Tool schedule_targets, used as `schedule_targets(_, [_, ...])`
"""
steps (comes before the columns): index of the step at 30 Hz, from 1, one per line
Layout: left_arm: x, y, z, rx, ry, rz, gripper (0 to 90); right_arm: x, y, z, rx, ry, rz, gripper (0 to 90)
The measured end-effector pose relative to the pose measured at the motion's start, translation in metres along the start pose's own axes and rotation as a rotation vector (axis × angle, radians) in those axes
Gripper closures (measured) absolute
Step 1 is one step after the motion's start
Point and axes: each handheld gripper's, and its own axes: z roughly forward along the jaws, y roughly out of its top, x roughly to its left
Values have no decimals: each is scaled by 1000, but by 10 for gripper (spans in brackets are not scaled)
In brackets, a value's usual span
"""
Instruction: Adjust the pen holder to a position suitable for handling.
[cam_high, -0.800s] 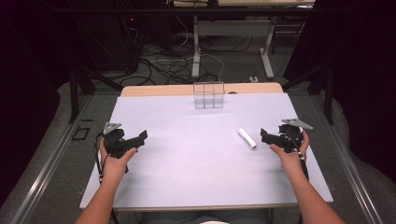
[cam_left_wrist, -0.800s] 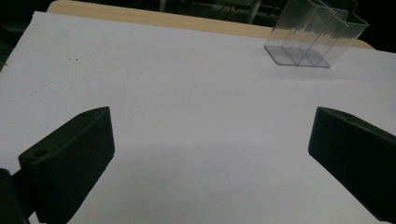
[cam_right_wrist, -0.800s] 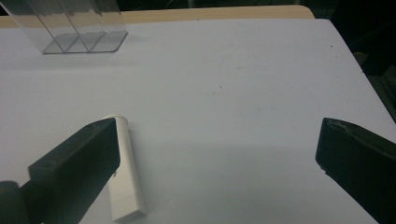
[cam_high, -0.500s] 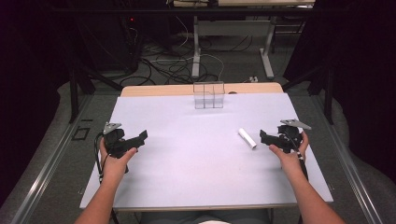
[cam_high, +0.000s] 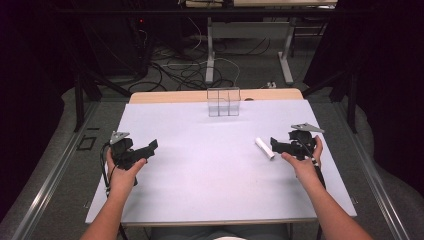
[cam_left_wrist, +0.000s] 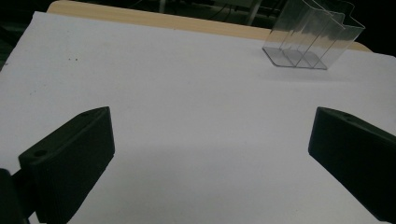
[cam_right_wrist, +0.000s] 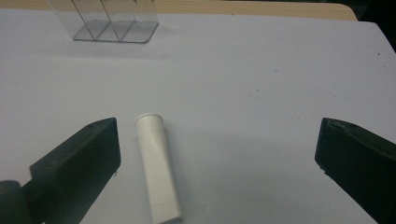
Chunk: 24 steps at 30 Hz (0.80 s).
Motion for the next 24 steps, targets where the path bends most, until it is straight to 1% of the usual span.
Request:
schedule_targets(3, [0,0,1,0,-1,0,3,6,10,-1,2,11,-10,0])
schedule_targets(4, [-1,0,1,2,-1,2,3,6,10,-1,2,11,-10,0])
schedule_targets(5, [-1,0,1,2,-1,2,3,9,16,0,6,19,-4,0])
schedule_targets(8, [-1,0,0,1,-2,1,3,14,25,4,16,31,0,0])
schedule_targets(12, [-1,0,0,1,-2,1,3,22,36,8,27,40,-31,5])
schedule_targets(14, [-1,0,1,7,-3,4,3,25,39,9,30,43,-36,17])
schedule_targets(16, [-1,-1,2,11,-4,3,3,30,47,11,57,43,-67,106])
schedule_targets(17, [-1,-1,2,16,-2,5,3,32,50,12,65,44,-70,143])
schedule_targets(18, [-2,-1,3,19,1,7,3,32,50,12,65,44,-70,143])
schedule_targets(20, [-1,-2,3,24,2,9,3,35,55,14,80,55,-86,148])
schedule_targets(21, [-1,-2,3,28,0,9,3,37,57,15,86,61,-83,149])
schedule_targets(22, [-1,-2,4,28,0,9,3,40,64,16,92,67,-108,152])
schedule_targets(23, [-2,-2,4,28,2,9,3,40,64,16,92,67,-108,152])
schedule_targets(24, [-1,-2,4,30,1,10,3,42,66,17,92,68,-117,152])
